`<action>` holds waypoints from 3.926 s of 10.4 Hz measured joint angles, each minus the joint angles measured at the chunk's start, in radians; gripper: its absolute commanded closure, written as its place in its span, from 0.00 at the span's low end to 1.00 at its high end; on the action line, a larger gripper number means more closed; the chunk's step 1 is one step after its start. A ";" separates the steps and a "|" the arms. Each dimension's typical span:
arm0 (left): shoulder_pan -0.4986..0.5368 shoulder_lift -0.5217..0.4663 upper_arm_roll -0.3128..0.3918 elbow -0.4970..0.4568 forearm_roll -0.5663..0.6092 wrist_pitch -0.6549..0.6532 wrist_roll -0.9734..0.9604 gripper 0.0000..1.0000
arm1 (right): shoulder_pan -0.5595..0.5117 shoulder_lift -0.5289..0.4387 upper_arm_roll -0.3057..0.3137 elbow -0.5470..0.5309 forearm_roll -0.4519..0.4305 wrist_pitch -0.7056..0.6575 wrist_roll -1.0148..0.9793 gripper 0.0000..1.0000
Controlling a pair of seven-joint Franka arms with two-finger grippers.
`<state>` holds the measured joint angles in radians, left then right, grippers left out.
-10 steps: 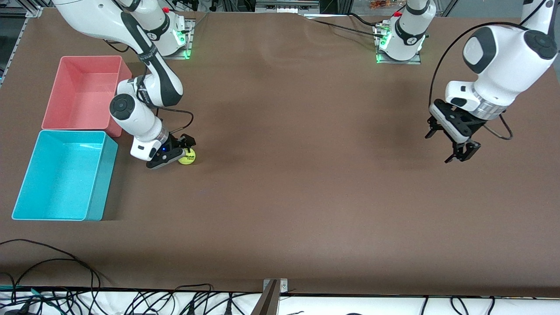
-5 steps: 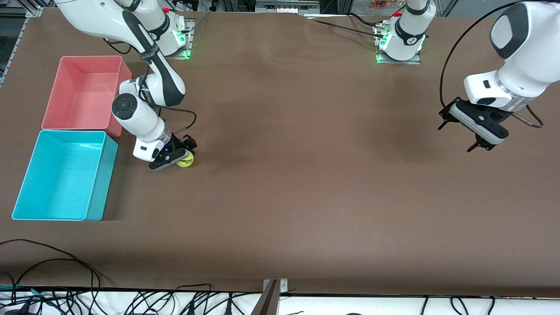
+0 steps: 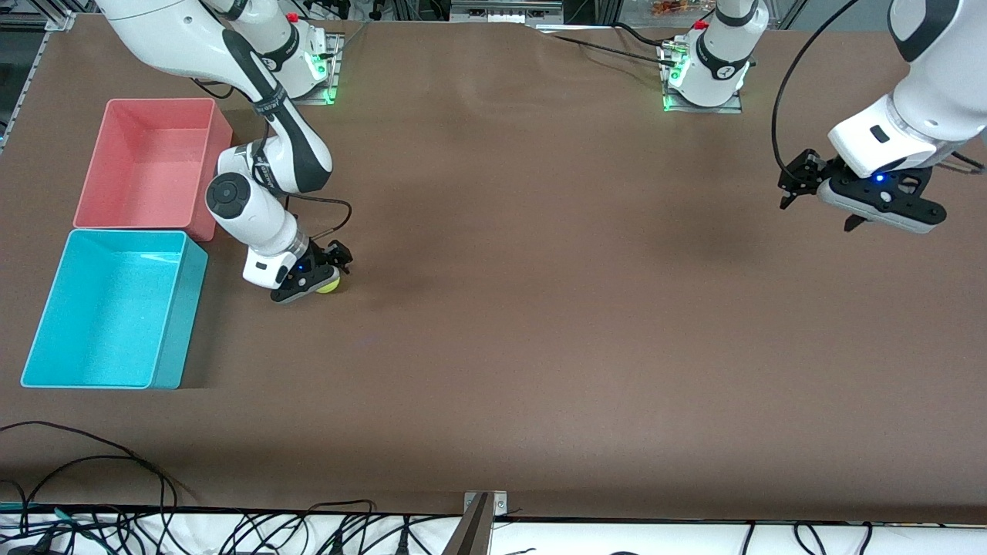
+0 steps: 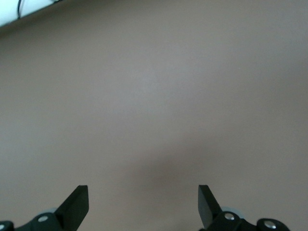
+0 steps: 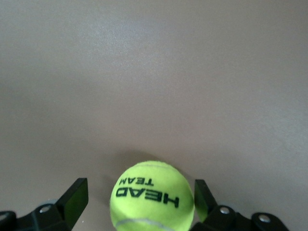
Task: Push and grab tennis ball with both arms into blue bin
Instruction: 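Carry the ball with the right gripper over the cyan bin, then lower the ball into the cyan bin and open the right gripper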
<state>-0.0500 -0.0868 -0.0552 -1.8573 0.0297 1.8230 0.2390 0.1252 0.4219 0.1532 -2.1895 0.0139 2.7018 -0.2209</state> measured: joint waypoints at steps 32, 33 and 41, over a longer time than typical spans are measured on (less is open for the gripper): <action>0.038 0.083 -0.041 0.358 -0.027 -0.365 -0.627 0.00 | -0.069 -0.063 -0.594 0.187 0.181 -0.309 -0.996 0.61; 0.037 0.083 -0.041 0.358 -0.027 -0.365 -0.627 0.00 | -0.069 -0.055 -0.594 0.186 0.182 -0.305 -0.996 0.61; 0.037 0.083 -0.040 0.358 -0.027 -0.365 -0.447 0.00 | -0.033 0.034 -0.581 0.176 0.234 -0.227 -0.838 0.09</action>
<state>-0.0130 -0.0034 -0.0955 -1.4993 0.0025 1.4583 -0.2080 0.0924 0.4562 -0.4278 -2.0139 0.2475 2.4752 -1.0589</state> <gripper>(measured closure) 0.000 0.352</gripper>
